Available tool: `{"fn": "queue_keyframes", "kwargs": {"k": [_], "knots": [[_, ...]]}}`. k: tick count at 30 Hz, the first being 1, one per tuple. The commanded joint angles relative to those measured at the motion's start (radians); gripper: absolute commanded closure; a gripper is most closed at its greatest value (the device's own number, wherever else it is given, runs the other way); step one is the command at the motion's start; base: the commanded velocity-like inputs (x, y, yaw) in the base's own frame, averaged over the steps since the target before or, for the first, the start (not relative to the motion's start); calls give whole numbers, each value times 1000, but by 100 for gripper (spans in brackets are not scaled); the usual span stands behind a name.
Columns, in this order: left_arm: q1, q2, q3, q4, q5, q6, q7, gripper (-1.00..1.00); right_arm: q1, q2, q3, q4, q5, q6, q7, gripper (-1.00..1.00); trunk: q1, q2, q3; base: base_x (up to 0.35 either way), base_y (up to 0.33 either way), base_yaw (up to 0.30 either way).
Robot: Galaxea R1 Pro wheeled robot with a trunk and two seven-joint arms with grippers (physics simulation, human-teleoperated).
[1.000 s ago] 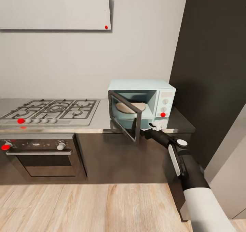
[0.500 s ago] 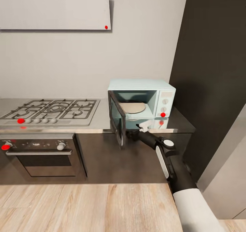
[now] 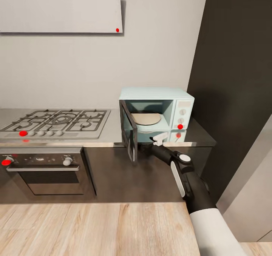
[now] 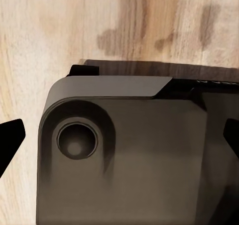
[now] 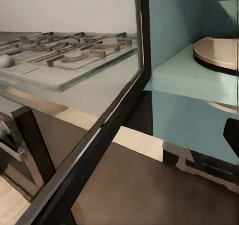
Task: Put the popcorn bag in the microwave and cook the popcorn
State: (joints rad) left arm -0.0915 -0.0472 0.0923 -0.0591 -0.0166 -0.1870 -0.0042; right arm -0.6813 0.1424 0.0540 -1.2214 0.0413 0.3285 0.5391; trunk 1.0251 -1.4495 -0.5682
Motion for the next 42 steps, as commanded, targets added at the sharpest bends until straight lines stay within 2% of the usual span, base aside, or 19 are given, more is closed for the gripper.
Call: {"fn": "queue_keyframes", "kwargs": {"k": [1,4,8,9,11,15,21,42], "knots": [[-1,0,7,1,-2,-3,0,-100,-1,1,0,-2,3,7,-10,-100,0,-1,-1,0,0,0],[-1,0,9,1,-2,-3,0,-100,-1,2,2,-3,2,10,-78,-100,0,-1,-1,0,0,0],[-1,0,7,1,-2,-3,0,-100,0,24,6,-5,4,14,-154,-100,0,-1,-1,0,0,0],[-1,0,7,1,-2,-3,0,-100,0,29,37,-4,4,15,-195,-100,0,-1,-1,0,0,0],[-1,0,7,1,-2,-3,0,-100,1,31,102,-5,3,15,-218,-100,0,-1,-1,0,0,0],[-1,0,7,1,-2,-3,0,-100,28,32,151,-23,0,15,-228,-100,0,-1,-1,0,0,0],[-1,0,8,1,-2,-3,0,-100,56,32,158,-73,-2,15,-227,-100,0,-1,-1,0,0,0],[-1,0,10,1,-2,-3,0,-100,60,32,158,-78,-3,15,-220,-100,0,-1,-3,0,0,25]]}}
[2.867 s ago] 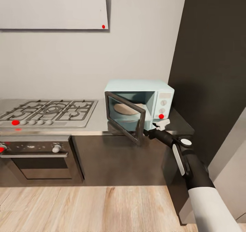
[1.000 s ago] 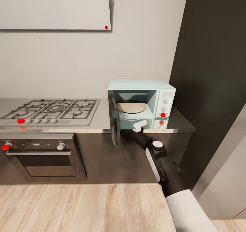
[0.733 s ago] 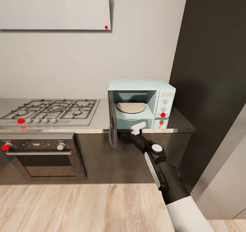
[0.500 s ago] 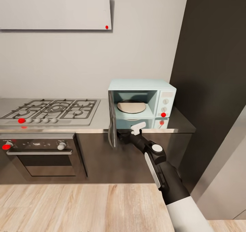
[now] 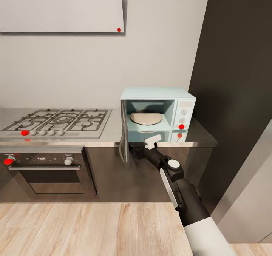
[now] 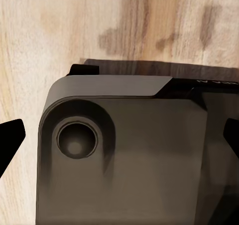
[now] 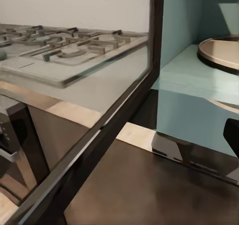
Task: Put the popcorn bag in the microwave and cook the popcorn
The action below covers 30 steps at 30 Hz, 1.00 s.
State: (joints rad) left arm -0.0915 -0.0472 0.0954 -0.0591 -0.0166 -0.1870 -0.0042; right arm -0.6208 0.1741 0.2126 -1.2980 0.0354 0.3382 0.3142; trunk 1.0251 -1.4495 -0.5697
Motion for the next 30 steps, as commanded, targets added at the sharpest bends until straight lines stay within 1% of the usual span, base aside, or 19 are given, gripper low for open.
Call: {"fn": "queue_keyframes", "kwargs": {"k": [1,14,19,26,30], "knots": [[-1,0,7,1,-2,-3,0,-100,0,0,-1,-2,3,5,5,-100,0,-1,-1,0,0,6],[-1,0,9,1,0,-3,0,-100,1,0,-1,-15,3,7,5,-100,0,-1,-3,0,0,37],[-1,0,9,1,0,-3,0,-100,5,0,-1,-15,3,6,5,-100,0,-1,-5,0,0,153],[-2,0,9,1,0,-3,0,-100,8,0,0,-15,4,5,5,-100,0,-1,-5,0,0,25],[-3,0,8,1,0,-3,0,-100,8,0,-1,-15,4,5,5,-100,0,-1,-6,0,0,139]]}}
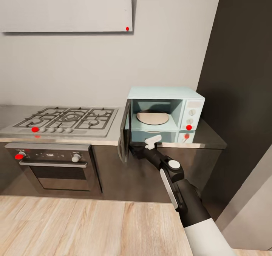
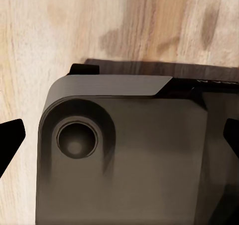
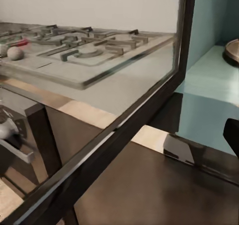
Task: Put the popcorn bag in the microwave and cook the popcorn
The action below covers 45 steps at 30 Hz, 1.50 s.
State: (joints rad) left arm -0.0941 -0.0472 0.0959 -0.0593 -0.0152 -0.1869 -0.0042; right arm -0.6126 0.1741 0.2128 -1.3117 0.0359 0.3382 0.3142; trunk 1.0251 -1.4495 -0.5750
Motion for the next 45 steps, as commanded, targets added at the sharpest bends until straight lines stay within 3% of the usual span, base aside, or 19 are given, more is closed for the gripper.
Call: {"fn": "queue_keyframes", "kwargs": {"k": [1,18,19,21,22,25,27,28,30,31,32,33,37,41,45], "knots": [[-1,0,7,1,-2,-3,0,-100,0,0,-1,-1,3,5,5,-100,0,-1,-1,0,0,42],[-2,0,8,1,-2,-3,0,-100,0,-8,-12,-38,7,4,0,-100,0,-1,-1,-12,-79,3],[-3,0,8,1,-1,-3,0,-100,0,-9,-16,-46,8,3,-2,-100,0,-1,-1,-35,-148,0],[-3,2,9,1,1,-3,0,-100,18,-15,-62,-73,8,0,-3,-100,0,-1,-1,-14,-57,0],[-4,3,10,1,2,-3,0,-100,55,-19,-121,-113,9,-4,0,-100,0,-1,-1,-5,-20,0],[-6,3,8,1,-1,-3,0,-100,145,-32,-212,-200,16,-6,7,-100,0,-1,-1,-2,-8,0],[-8,5,7,0,-2,-4,0,-100,240,-58,-227,-223,20,-47,9,-100,0,-1,-1,0,-1,0],[-9,6,6,0,-3,-6,0,-100,305,-69,-230,-228,20,-104,9,-100,0,-1,-1,0,0,0],[-17,12,5,-4,-3,-11,0,-100,498,-79,-241,-222,19,-270,-2,-100,0,-1,-1,0,0,0],[-30,13,6,-12,-2,-13,0,-100,549,-80,-242,-213,19,-310,-1,-100,0,-1,-1,0,0,0],[-39,13,7,-20,-2,-13,0,-100,591,-81,-243,-194,21,-333,1,-100,0,-1,-1,0,0,0],[-49,13,6,-28,-2,-13,0,-100,632,-83,-245,-57,22,-366,-2,-100,0,-1,-1,0,0,0],[-74,13,4,-59,-2,-14,0,-100,638,-98,-255,259,24,-538,-4,-100,0,-1,-1,0,0,0],[-76,3,0,-72,-5,-13,0,-100,611,-105,-258,448,24,-625,-4,-100,0,-1,-1,0,0,0],[-75,0,1,-73,-1,-13,0,-100,570,-121,-258,561,30,-635,-7,-100,0,-1,-1,0,0,0]]}}
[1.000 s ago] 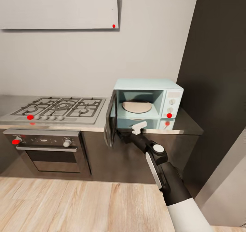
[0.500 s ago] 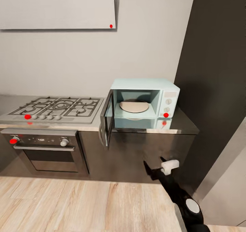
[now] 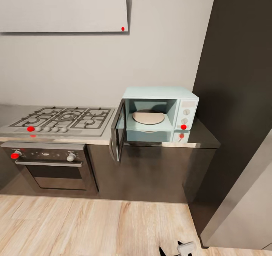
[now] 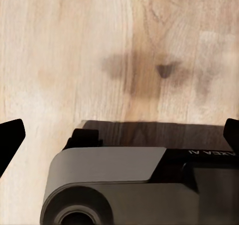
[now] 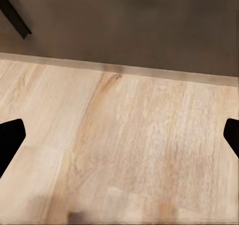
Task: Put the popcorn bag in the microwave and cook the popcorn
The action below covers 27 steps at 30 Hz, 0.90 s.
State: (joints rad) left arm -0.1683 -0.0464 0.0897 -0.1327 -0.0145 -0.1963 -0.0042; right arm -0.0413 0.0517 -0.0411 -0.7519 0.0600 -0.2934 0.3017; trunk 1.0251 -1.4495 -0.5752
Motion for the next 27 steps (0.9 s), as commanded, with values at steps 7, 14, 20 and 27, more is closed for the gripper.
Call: {"fn": "queue_keyframes", "kwargs": {"k": [7,14,20,27], "knots": [[-2,1,18,0,7,-2,-6,-100,-15,6,11,33,8,-5,-140,-100,0,0,-1,-67,242,0],[-2,9,16,1,5,-2,-8,-100,-17,43,85,101,10,-4,-152,-100,0,0,0,-90,349,138],[-2,10,17,1,5,-2,-8,-100,-17,45,103,104,10,-4,-153,-100,0,0,1,-8,350,279],[-2,11,18,1,5,-2,-8,-100,-17,45,104,105,10,-4,-153,-100,0,0,1,0,350,284]]}}
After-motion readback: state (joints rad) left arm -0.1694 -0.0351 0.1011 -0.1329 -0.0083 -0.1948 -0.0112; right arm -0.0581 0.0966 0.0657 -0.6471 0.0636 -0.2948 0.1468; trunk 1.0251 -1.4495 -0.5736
